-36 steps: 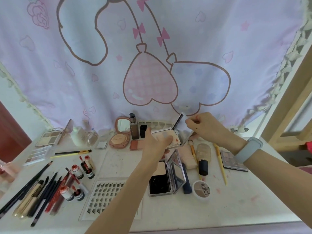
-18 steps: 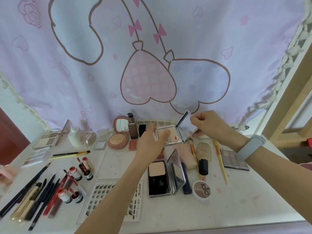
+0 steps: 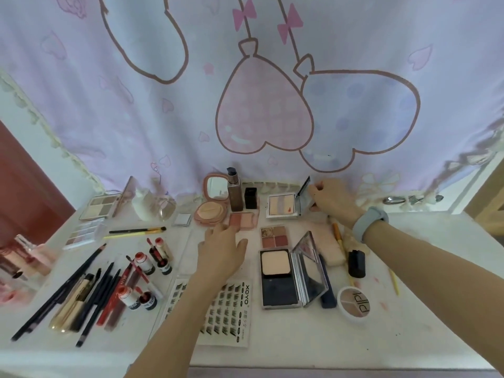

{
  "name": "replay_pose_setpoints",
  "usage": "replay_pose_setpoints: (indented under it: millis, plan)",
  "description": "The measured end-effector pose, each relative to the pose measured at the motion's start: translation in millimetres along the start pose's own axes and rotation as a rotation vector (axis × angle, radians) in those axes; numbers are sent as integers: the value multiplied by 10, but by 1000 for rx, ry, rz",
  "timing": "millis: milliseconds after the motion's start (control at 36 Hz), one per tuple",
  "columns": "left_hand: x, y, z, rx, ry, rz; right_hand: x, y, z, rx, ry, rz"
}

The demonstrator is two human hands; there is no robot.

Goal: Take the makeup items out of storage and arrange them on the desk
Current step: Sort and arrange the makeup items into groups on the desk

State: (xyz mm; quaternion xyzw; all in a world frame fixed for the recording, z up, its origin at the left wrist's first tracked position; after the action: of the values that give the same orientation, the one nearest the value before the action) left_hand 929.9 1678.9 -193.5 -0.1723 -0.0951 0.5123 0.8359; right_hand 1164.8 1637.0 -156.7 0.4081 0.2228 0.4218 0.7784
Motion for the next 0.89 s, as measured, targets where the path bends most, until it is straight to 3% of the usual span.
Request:
replay_pose_setpoints:
  millis: [167,500,611,750,889]
  plan:
    - [9,90,-74,165,142,29,110,-22,-119,-70,3,-16]
    - [-20,141,-138,206,123,6,-15,-161,-40,-49,11,10]
    - [-26,144,-147,202,119,5,-231,-324,99,-273,11,143]
    - [-17,141,-133,194,117,9,-486,-544,202,-735,169,340]
    - [-17,126,-134,188,130,22,-719,-678,252,-901,215,506]
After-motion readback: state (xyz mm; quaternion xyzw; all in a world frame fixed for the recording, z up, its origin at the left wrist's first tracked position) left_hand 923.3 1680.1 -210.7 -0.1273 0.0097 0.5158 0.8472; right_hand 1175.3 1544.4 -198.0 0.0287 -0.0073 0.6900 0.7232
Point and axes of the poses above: each hand's wrist, its own x-axis towards the middle knuckle, its own z-axis out of the back of the hand, y = z × x, the point moved 1 cm from there along x, towards the middle knuckle, and after that the axes turned 2 degrees about y, right-handed, at the moved point
